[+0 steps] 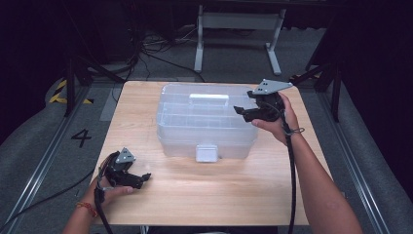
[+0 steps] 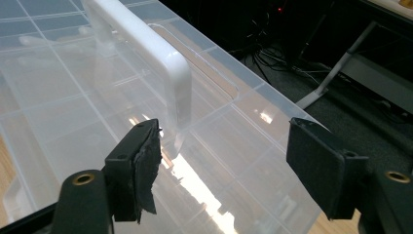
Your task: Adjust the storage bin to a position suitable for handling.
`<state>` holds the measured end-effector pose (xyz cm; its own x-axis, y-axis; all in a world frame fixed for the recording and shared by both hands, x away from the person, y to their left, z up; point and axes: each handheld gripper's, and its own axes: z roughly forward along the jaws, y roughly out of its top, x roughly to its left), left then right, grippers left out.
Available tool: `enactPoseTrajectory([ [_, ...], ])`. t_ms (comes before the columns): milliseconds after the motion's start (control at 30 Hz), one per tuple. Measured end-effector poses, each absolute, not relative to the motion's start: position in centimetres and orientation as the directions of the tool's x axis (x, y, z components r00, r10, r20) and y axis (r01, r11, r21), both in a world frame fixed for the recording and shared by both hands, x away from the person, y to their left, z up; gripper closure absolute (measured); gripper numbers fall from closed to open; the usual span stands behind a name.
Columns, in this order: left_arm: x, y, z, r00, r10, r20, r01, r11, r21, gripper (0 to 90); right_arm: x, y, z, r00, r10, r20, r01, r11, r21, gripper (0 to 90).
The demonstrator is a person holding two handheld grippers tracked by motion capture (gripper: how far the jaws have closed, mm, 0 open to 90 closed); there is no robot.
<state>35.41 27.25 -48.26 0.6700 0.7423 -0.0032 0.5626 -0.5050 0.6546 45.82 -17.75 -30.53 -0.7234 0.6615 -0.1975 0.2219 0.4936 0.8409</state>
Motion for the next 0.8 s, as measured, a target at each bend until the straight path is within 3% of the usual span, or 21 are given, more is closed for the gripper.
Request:
enactPoseTrajectory([
  [800,35.5,27.3,-48.3,0.671,0.741,0.003,0.558,-0.508,0.656,0.8,47.4,-14.4,-30.1,-0.750,0.624,-0.220,0.209,0.539,0.816,35.3],
])
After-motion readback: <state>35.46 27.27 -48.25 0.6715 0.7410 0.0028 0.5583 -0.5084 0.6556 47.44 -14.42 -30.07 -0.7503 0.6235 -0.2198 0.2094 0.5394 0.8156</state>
